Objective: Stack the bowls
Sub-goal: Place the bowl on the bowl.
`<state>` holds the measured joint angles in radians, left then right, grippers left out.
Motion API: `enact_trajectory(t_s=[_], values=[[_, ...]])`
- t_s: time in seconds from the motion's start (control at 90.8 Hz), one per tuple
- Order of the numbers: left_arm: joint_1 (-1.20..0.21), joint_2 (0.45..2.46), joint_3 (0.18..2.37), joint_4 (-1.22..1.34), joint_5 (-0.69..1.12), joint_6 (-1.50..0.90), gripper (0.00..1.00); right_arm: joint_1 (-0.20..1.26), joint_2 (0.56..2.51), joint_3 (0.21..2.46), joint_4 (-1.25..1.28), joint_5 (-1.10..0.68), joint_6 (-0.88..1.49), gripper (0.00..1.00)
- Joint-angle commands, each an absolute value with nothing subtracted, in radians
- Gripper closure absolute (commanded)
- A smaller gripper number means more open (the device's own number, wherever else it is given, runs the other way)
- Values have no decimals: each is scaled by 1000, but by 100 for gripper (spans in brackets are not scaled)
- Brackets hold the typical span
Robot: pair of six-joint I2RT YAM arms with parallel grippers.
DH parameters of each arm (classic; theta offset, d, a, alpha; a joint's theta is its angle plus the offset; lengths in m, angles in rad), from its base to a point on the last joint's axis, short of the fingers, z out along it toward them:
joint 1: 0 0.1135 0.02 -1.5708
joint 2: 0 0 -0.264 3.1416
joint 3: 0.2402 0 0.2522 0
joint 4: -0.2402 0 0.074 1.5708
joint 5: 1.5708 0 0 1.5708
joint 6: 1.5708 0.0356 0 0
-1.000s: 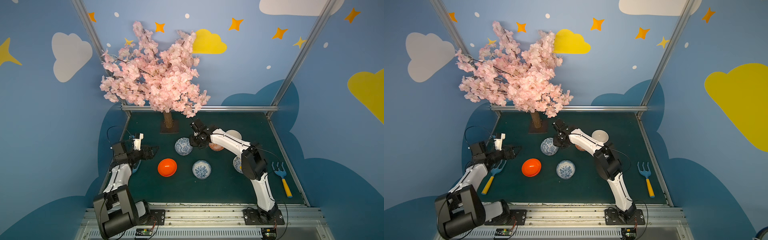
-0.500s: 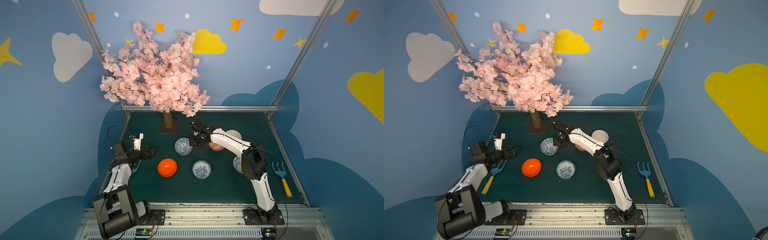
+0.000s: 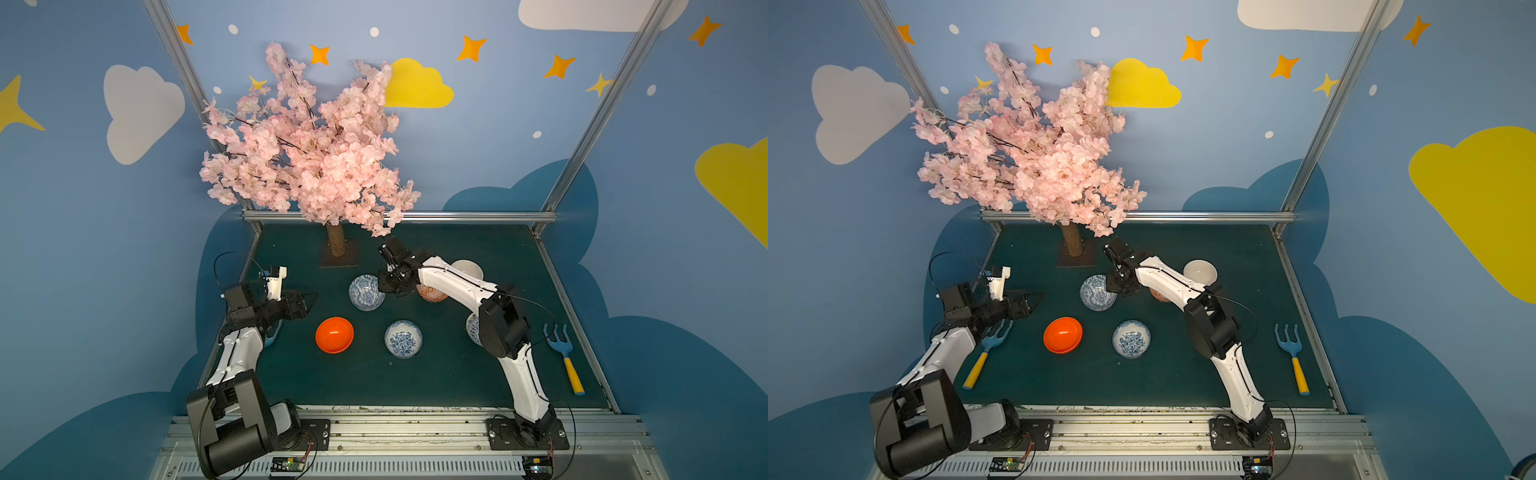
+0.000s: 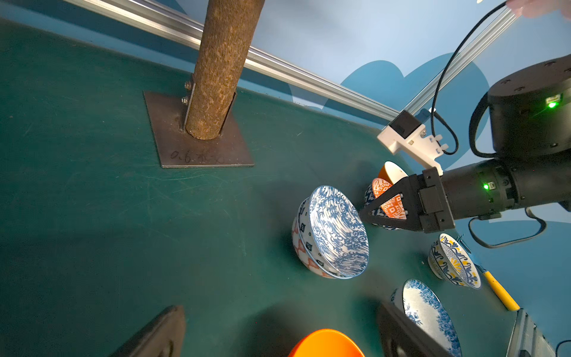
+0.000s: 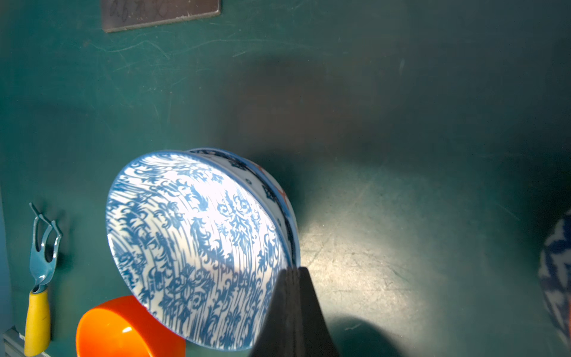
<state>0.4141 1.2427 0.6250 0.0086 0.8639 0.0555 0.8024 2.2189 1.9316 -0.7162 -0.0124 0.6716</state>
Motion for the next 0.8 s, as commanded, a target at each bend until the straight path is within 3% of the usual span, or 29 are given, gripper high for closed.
enact_trajectory(t_s=[0.0,0.176,0.473,0.793], values=[[418,1229,614,18,879,61,0,807,2225,1951,-748,-7,662,100],[418,1230,612,18,879,61,0,811,2209,1943,-741,-9,659,94],[408,1260,625,7,882,69,0,813,2105,1851,-667,22,638,57],[367,1307,657,-52,865,112,0,813,2005,1774,-643,23,626,54]])
